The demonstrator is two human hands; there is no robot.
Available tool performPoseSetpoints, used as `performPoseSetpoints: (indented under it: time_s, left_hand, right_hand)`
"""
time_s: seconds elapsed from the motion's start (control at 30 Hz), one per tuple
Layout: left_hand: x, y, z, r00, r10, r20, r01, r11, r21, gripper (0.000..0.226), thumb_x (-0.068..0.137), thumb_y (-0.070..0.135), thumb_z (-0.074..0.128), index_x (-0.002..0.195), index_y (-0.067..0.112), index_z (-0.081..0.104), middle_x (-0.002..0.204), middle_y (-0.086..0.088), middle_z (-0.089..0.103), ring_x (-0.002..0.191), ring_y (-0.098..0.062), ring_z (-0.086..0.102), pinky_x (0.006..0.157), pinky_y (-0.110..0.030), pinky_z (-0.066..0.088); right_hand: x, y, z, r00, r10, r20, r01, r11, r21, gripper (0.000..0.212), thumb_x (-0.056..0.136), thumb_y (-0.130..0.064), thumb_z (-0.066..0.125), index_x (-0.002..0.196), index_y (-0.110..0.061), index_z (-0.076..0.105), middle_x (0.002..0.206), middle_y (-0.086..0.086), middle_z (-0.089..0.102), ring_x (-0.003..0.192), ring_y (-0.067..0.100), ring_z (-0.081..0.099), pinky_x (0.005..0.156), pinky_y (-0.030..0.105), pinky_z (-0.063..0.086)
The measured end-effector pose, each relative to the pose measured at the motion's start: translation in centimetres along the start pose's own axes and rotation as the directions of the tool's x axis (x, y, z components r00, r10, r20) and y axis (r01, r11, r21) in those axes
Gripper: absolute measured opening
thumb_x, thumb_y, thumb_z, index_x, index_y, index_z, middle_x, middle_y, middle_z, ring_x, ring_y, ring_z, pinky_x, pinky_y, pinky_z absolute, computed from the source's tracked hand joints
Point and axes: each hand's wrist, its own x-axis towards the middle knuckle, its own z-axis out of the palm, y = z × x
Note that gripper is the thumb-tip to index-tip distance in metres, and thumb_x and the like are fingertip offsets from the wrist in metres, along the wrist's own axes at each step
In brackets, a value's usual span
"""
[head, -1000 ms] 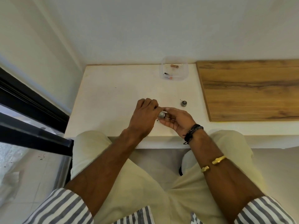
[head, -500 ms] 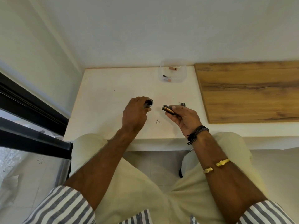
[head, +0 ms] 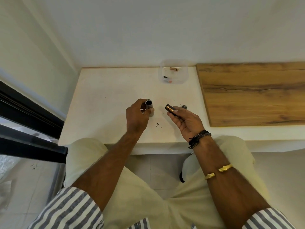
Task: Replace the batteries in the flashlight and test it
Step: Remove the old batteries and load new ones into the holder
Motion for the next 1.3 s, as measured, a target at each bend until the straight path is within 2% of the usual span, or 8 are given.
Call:
performPoseSetpoints:
  time_s: [0.13,0.3,0.43,0.57,0.73,0.9,1.1,1.3]
  left_hand:
    - [0.1,0.1,0.0,1.000,0.010,0.029,-0.010,1.000,0.006,0.027,0.086,0.015,0.074,0.112,0.015,0.067,0.101,0.008,0.068,0.091,-0.007,0.064,0.078,-0.013,0.050]
    - [0.0,0.2,-0.3,0.998,0.016,0.068,-0.016,1.000,-0.001,0.037,0.084,0.014,0.076,0.119,0.013,0.064,0.113,0.000,0.069,0.100,-0.013,0.063,0.090,-0.038,0.057]
    - [-1.0,0.7,-1.2,0.999,0.019,-0.035,-0.018,0.999,0.037,0.068,0.079,0.034,0.081,0.138,0.019,0.050,0.129,0.000,0.054,0.105,-0.009,0.055,0.082,-0.020,0.052]
    - [-2.6,2.0,-2.1,0.977,0.063,-0.206,-0.076,0.996,-0.055,0.042,0.086,0.041,0.073,0.123,0.026,0.058,0.107,0.009,0.060,0.090,-0.005,0.060,0.065,-0.010,0.050]
    - [-4.0,2.1,-1.7,0.998,0.028,0.047,-0.017,0.976,-0.217,0.035,0.092,0.020,0.069,0.126,0.013,0.066,0.112,0.001,0.072,0.099,-0.010,0.068,0.085,-0.030,0.059]
    - [-4.3,1.9,-1.5,0.996,-0.009,0.093,0.036,0.955,-0.295,0.026,0.090,0.012,0.070,0.117,0.011,0.072,0.105,-0.005,0.075,0.094,-0.019,0.071,0.085,-0.048,0.059]
    - [-4.5,2.0,-1.5,0.989,0.001,0.147,0.044,0.952,-0.302,0.021,0.089,0.007,0.071,0.110,0.008,0.072,0.097,-0.002,0.076,0.086,-0.013,0.073,0.079,-0.039,0.062]
    - [-4.9,1.9,-1.1,0.984,0.096,0.147,-0.067,0.979,-0.192,0.023,0.088,0.010,0.072,0.111,0.009,0.072,0.100,-0.001,0.076,0.090,-0.008,0.073,0.087,-0.026,0.058]
  right_hand:
    - [0.1,0.1,0.0,1.000,-0.001,-0.008,0.001,1.000,-0.007,0.034,0.088,0.012,0.065,0.122,0.017,0.061,0.119,0.029,0.070,0.113,0.041,0.069,0.084,0.034,0.063]
    - [0.0,0.2,0.0,1.000,-0.005,-0.010,0.005,1.000,-0.007,0.033,0.088,0.010,0.067,0.120,0.016,0.063,0.114,0.027,0.072,0.108,0.039,0.072,0.077,0.031,0.064]
    - [-0.3,0.1,-0.1,1.000,0.000,-0.005,0.000,0.998,-0.060,0.031,0.087,0.003,0.072,0.117,0.010,0.067,0.109,0.022,0.076,0.096,0.034,0.076,0.078,0.034,0.064]
    - [-0.8,0.3,0.1,1.000,0.005,0.018,-0.002,0.990,-0.139,0.029,0.087,-0.005,0.076,0.115,0.002,0.072,0.106,0.017,0.077,0.083,0.024,0.075,0.072,0.032,0.064]
    - [-1.7,0.7,0.5,0.992,0.030,0.120,-0.011,0.988,-0.154,0.019,0.088,-0.004,0.073,0.107,0.001,0.075,0.105,0.018,0.077,0.086,0.024,0.076,0.073,0.029,0.063]
    - [-2.3,1.0,0.5,0.991,0.030,0.130,-0.001,0.976,-0.219,0.019,0.089,-0.003,0.072,0.107,0.001,0.075,0.102,0.017,0.077,0.083,0.023,0.076,0.073,0.028,0.063]
    - [-2.2,1.3,0.4,0.997,-0.029,0.078,0.065,0.864,-0.499,0.013,0.090,-0.007,0.074,0.102,-0.008,0.078,0.100,0.016,0.078,0.082,0.024,0.072,0.072,0.031,0.064]
    - [-2.1,1.9,0.4,0.995,-0.095,0.033,0.096,0.806,-0.584,0.018,0.088,-0.015,0.078,0.102,-0.005,0.078,0.097,0.016,0.079,0.085,0.029,0.073,0.087,0.041,0.062]
